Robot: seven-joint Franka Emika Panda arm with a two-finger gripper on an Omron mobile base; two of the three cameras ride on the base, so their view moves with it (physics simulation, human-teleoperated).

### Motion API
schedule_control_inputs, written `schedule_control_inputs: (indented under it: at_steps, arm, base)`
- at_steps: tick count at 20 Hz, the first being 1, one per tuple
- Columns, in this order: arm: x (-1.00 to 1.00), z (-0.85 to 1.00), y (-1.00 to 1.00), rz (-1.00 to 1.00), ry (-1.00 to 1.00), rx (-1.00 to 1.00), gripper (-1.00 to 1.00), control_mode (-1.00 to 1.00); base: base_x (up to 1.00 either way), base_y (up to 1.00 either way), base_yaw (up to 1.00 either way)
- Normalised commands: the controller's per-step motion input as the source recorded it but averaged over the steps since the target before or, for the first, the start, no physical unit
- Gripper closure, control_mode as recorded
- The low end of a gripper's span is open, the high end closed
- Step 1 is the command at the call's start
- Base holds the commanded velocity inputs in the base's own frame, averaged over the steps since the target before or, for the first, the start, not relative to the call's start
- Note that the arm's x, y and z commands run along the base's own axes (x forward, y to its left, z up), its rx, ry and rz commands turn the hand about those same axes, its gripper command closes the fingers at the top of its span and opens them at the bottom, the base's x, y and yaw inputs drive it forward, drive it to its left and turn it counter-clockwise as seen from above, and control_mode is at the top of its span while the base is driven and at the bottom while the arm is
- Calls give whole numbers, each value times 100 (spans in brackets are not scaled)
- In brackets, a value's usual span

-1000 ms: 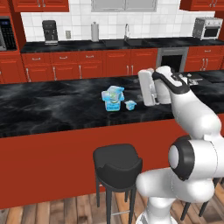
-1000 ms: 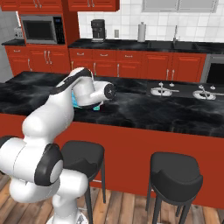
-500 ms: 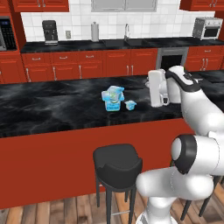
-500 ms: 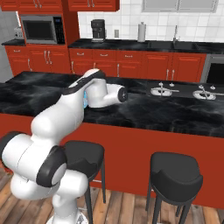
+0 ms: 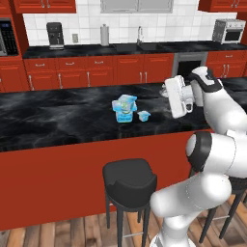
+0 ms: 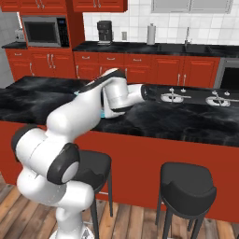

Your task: Stack the yogurt containers by placing the smaller containers on top of the larger containers.

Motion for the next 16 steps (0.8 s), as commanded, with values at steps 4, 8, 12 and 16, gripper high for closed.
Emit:
schedule_control_inputs:
  at_steps: [4, 8, 12, 16]
  arm:
    - [-1, -13, -2, 23, 7, -10, -100, -100]
    - [-5, -53, -10, 23, 0, -1, -100, -100]
    - [-2, -51, -8, 16, 0, 0, -100, -100]
    - [1, -5, 0, 6, -6, 0, -100, -100]
  base:
    - [0, 0, 0]
    - [0, 0, 0]
    - [0, 0, 0]
    - [0, 0, 0]
